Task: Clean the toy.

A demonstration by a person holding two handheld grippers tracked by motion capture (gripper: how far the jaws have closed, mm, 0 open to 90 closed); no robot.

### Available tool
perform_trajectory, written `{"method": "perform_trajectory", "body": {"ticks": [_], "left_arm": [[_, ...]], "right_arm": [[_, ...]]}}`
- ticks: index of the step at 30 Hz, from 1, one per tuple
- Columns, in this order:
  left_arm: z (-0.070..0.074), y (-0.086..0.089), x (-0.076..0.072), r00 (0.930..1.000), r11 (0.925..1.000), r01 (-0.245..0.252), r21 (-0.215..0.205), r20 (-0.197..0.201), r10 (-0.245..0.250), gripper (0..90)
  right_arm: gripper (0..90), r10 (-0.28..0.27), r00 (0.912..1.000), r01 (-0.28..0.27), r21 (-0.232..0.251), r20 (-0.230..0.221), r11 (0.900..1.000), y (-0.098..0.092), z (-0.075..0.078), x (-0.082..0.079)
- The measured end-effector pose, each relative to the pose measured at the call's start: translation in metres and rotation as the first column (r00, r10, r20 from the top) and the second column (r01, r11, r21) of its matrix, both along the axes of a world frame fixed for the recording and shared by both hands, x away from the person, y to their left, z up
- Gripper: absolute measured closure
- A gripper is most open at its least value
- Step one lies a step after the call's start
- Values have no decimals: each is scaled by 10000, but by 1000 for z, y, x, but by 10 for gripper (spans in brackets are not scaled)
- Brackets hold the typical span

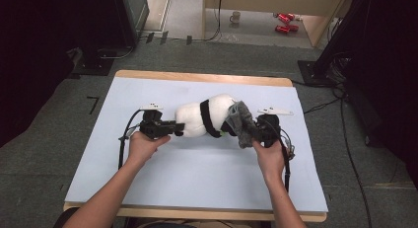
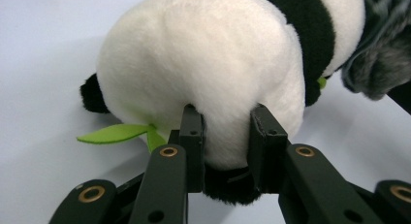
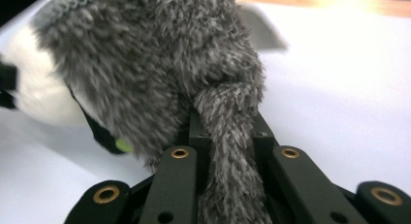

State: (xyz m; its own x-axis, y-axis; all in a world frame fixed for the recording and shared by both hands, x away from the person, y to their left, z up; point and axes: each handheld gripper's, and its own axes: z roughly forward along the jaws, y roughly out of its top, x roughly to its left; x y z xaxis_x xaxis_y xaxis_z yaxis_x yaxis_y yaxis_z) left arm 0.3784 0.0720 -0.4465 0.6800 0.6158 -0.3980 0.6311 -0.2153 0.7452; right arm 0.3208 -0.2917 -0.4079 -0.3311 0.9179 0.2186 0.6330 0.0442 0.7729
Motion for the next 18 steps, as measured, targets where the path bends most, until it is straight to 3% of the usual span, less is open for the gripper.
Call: {"method": "perform_trajectory", "body": {"ticks": [2,5,9,18], "left_arm": [[0,-1,-1,9999,10000,-20,24,101,20,716],[1,-2,-2,9999,10000,-53,12,117,53,716],[1,-4,-5,9998,10000,-35,-5,180,35,716],[2,-8,-12,9998,9999,-86,-77,202,87,713]], "right_arm": [[792,117,9998,-122,319,165,9994,4,7,-2],[792,589,9971,-601,251,480,9979,22,15,-7],[792,1225,9908,-1243,283,569,9918,46,19,-10],[792,2838,9587,-2840,111,191,9587,105,7,-14]]}}
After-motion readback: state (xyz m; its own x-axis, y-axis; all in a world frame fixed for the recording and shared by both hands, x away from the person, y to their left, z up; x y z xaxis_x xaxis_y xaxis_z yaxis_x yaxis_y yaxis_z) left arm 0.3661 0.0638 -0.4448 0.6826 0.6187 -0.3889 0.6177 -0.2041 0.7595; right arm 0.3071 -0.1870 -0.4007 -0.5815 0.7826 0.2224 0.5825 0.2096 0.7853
